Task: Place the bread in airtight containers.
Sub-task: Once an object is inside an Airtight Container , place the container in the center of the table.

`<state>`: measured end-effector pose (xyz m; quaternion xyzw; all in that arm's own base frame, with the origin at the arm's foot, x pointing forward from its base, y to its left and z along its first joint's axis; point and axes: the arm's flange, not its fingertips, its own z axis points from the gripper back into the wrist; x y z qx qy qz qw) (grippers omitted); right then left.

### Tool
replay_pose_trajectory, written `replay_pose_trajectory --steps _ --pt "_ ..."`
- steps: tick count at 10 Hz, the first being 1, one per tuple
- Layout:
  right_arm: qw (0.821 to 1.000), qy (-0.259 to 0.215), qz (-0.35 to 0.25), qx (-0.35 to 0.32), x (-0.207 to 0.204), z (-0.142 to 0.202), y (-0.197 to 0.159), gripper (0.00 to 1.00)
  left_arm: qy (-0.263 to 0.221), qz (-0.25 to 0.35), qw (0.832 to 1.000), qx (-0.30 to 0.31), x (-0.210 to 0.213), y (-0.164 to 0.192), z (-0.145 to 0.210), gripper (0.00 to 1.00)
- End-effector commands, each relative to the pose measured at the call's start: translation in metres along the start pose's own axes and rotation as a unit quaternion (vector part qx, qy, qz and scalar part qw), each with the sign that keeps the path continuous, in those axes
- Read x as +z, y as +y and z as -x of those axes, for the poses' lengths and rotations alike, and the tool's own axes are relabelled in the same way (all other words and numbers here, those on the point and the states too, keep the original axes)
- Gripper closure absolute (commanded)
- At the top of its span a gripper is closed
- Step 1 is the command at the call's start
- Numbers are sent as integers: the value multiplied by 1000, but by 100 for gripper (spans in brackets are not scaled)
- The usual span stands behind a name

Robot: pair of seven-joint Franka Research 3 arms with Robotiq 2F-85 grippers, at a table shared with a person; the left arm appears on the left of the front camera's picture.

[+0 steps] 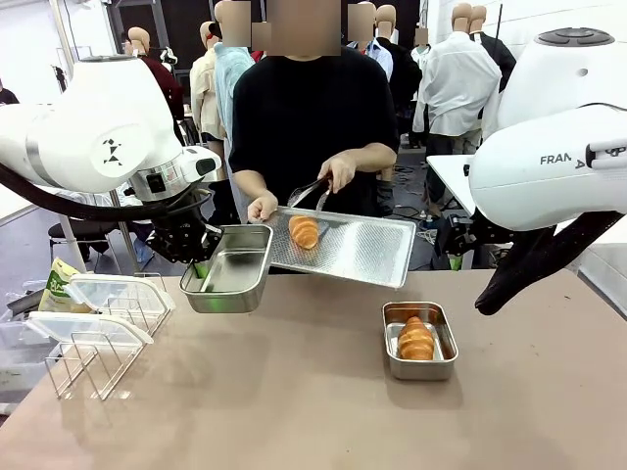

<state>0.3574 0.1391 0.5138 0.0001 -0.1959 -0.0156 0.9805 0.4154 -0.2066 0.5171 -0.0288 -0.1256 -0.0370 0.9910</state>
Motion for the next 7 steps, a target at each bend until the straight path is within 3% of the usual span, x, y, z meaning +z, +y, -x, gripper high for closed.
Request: replay_pose_trajectory --steps 1,7 --pt "1000 -1 0 2 1 0 0 0 -3 2 1000 1 4 2 -1 100" --pt "1000 -1 0 2 1 0 0 0 -3 2 1000 1 4 2 -1 100"
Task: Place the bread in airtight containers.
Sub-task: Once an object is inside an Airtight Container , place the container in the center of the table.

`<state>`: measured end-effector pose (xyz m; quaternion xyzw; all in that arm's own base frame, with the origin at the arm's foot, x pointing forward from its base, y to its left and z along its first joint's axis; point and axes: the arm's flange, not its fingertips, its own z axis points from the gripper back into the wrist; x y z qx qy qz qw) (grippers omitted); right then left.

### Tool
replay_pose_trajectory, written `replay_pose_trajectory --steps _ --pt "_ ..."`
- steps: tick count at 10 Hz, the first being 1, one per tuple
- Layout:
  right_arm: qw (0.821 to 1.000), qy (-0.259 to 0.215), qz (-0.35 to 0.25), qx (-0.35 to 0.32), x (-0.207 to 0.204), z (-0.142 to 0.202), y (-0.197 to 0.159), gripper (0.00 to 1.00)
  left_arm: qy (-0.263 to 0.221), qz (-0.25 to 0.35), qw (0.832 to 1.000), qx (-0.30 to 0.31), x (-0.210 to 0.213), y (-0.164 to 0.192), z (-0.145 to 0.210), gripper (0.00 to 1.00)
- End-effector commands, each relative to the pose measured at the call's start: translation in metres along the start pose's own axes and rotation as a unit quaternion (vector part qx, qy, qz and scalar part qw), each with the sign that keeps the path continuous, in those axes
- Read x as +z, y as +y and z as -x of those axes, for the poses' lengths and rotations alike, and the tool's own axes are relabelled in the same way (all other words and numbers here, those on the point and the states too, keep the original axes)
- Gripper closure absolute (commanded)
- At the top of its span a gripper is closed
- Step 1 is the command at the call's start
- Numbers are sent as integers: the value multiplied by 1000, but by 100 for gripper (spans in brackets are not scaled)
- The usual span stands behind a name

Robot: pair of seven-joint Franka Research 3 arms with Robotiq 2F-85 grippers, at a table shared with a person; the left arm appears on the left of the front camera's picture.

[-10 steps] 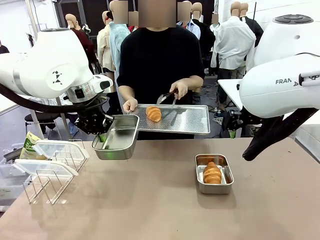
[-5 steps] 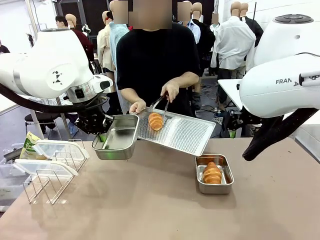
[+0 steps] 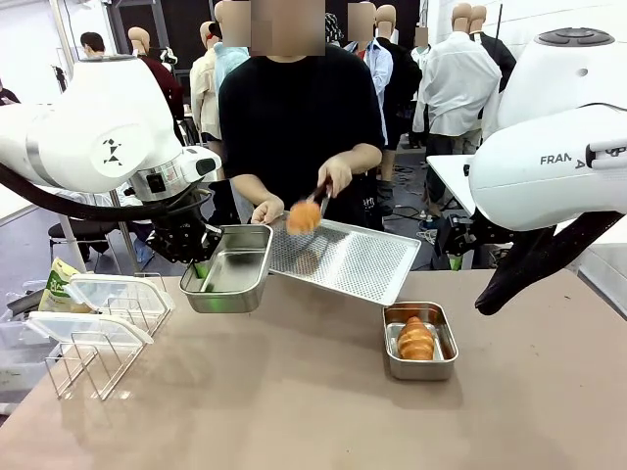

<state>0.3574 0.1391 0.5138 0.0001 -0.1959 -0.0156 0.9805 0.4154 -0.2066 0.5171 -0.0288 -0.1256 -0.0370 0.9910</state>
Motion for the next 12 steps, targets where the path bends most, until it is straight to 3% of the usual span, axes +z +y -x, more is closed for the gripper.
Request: replay_pose_trajectory --steps 1,12 --pt "1000 -1 0 2 1 0 0 0 -3 2 1000 1 4 2 -1 100" --pt "1000 -1 0 2 1 0 0 0 -3 2 1000 1 4 2 -1 100"
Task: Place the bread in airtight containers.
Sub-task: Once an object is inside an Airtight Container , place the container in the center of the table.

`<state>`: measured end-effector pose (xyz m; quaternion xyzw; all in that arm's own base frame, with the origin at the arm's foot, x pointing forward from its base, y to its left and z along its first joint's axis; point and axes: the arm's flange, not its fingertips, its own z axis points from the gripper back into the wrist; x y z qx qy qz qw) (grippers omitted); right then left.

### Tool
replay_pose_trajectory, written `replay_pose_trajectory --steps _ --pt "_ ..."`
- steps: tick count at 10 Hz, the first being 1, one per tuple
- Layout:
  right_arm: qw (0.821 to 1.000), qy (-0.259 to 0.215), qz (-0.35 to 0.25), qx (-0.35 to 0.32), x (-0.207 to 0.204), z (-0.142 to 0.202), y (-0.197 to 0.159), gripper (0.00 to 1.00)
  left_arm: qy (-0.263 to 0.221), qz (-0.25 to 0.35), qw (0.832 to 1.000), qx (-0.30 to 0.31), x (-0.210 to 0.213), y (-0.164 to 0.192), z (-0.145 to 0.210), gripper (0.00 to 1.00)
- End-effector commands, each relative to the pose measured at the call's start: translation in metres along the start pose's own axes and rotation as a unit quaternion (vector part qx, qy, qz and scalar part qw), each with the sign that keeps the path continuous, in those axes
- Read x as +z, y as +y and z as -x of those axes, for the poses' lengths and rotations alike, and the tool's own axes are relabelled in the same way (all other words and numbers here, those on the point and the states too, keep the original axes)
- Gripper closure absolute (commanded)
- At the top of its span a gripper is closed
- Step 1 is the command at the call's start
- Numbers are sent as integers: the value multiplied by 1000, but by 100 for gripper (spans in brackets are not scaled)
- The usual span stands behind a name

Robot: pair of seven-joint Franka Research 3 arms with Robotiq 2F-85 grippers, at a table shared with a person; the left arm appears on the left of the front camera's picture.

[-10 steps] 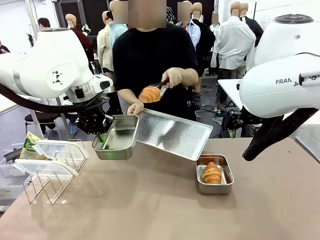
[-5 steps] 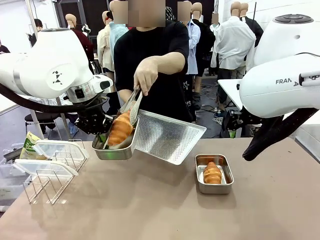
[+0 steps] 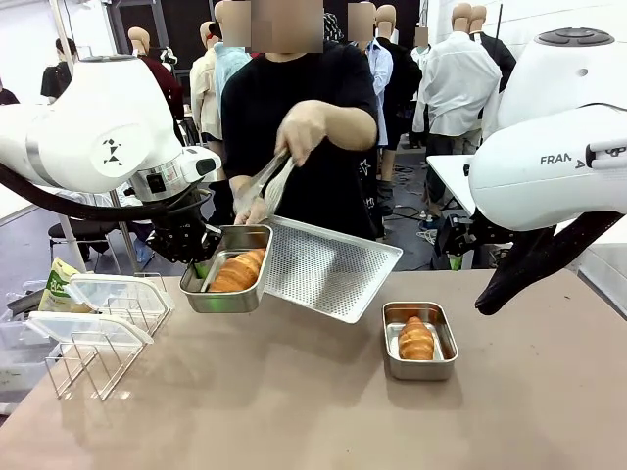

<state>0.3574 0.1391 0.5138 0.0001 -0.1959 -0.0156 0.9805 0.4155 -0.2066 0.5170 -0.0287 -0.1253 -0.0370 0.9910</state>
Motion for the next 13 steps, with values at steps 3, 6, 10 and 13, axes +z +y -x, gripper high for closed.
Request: replay_pose_trajectory --steps 3,6,10,13 --pt "1000 -1 0 2 1 0 0 0 -3 2 1000 1 4 2 -1 100" --pt "1000 -1 0 2 1 0 0 0 -3 2 1000 1 4 2 -1 100" --pt "1000 -1 0 2 1 0 0 0 -3 2 1000 1 4 2 -1 100" --pt "1000 -1 0 2 1 0 0 0 -3 2 1000 1 4 2 -1 100"
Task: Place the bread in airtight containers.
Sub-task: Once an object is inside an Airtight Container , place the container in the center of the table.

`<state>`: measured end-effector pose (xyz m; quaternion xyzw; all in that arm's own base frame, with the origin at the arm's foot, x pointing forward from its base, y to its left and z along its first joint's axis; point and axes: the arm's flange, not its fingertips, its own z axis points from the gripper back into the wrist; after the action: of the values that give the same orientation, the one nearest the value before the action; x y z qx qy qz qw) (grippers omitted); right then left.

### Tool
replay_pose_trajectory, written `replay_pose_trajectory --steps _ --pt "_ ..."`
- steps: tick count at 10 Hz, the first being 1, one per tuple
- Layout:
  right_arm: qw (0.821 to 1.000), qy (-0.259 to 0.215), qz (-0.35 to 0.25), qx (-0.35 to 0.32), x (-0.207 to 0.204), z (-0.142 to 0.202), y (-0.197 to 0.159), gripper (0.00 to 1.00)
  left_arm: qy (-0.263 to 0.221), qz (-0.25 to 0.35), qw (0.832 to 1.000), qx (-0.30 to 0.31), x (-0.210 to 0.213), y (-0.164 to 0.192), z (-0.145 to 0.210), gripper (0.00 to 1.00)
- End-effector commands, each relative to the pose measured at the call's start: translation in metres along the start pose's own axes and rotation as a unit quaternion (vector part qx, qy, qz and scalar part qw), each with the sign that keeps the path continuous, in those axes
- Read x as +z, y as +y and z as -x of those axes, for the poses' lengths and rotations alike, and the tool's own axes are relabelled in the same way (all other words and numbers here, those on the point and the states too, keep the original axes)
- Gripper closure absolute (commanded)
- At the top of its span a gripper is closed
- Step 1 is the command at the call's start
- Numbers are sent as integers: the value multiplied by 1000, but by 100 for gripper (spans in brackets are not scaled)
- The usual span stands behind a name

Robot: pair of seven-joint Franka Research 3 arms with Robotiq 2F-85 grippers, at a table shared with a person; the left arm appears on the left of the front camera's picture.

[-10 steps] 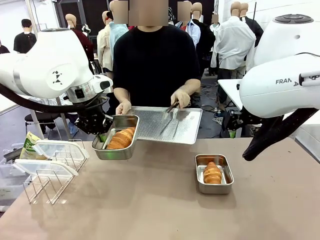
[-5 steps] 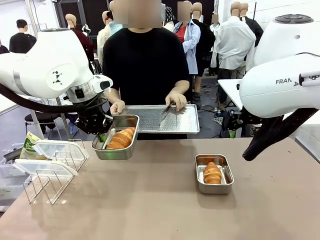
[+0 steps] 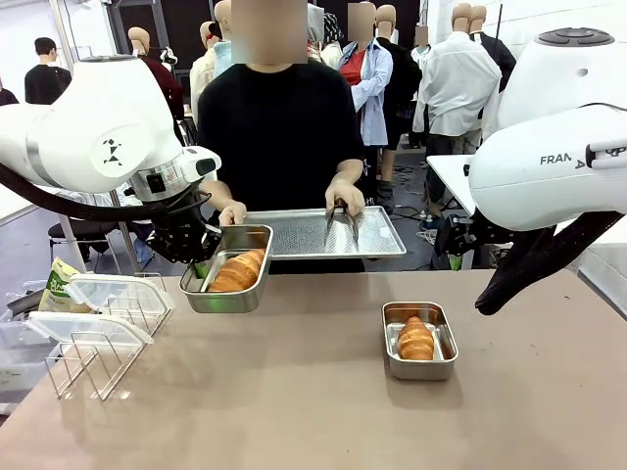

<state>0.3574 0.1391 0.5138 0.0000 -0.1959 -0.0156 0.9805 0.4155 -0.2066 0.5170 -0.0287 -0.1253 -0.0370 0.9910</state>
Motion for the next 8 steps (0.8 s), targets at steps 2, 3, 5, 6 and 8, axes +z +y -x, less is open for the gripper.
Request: replay_pose_trajectory --steps 2,3,5,6,8 --pt "1000 -1 0 2 1 0 0 0 -3 2 1000 1 4 2 -1 100" --pt "1000 -1 0 2 1 0 0 0 -3 2 1000 1 4 2 -1 100" --pt "1000 -1 0 2 1 0 0 0 -10 6 1000 -3 -4 -7 4 100" --pt "1000 -1 0 2 1 0 0 0 -9 -1 1000 -6 -20 -12 3 100" --pt "1000 -1 0 2 1 0 0 0 2 -1 1000 10 -54 -12 -4 100"
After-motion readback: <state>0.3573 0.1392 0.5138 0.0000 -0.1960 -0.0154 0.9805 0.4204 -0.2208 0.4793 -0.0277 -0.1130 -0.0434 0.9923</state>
